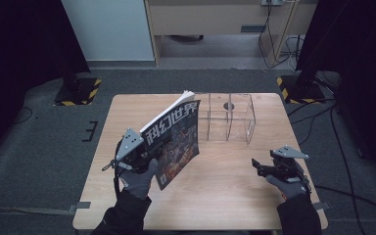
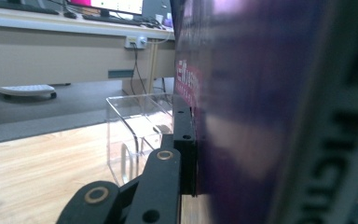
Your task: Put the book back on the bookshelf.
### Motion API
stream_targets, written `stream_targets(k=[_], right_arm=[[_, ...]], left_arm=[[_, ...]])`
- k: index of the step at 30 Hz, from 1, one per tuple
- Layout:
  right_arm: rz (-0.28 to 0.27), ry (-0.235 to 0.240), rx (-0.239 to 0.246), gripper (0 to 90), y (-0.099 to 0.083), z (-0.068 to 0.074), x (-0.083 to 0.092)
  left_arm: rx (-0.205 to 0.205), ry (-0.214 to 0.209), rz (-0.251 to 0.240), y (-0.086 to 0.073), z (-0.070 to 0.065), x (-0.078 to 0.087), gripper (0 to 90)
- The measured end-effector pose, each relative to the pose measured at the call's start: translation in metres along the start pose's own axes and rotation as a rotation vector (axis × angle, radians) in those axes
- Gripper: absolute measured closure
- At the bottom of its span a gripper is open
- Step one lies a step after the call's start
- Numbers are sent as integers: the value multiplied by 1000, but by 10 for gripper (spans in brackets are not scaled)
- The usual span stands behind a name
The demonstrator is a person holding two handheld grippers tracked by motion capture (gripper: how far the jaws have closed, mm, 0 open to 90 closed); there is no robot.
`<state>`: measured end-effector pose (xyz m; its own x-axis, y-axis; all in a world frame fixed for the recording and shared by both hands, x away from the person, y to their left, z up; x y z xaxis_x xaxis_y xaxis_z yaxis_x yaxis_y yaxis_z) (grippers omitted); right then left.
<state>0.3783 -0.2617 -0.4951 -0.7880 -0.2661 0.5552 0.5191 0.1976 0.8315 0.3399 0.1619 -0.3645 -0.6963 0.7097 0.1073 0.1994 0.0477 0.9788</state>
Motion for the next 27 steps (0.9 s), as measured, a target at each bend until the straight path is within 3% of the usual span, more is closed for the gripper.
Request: stream_targets(k=[7,10,16,27], right_arm=[[36,-40,28,159,-11,-7,-5],[61,-45,53,148,-15,-9,-8],[101,-65,58,144,-22,-13,-13],[108,-71,62,142,-22,-14,-14]], left_arm=[[14,16,-49,12,4,1,819],[23,18,-58,16,6,-1,819],[31,32,-65,20,9,-11,819],[22,43,-69,25,10,-29,819]])
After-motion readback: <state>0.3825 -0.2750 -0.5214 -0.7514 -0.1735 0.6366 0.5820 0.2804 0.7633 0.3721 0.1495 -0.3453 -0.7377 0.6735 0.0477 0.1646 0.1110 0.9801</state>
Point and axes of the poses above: each handheld gripper's, and its own axes: x roughly backward along the jaws, y roughly out of its top, z roughly to its left, the point moved 1 cm from there along -x, roughly forward along the jaws, and after that the axes turned 7 degrees about -y, right-handed, at the moved point
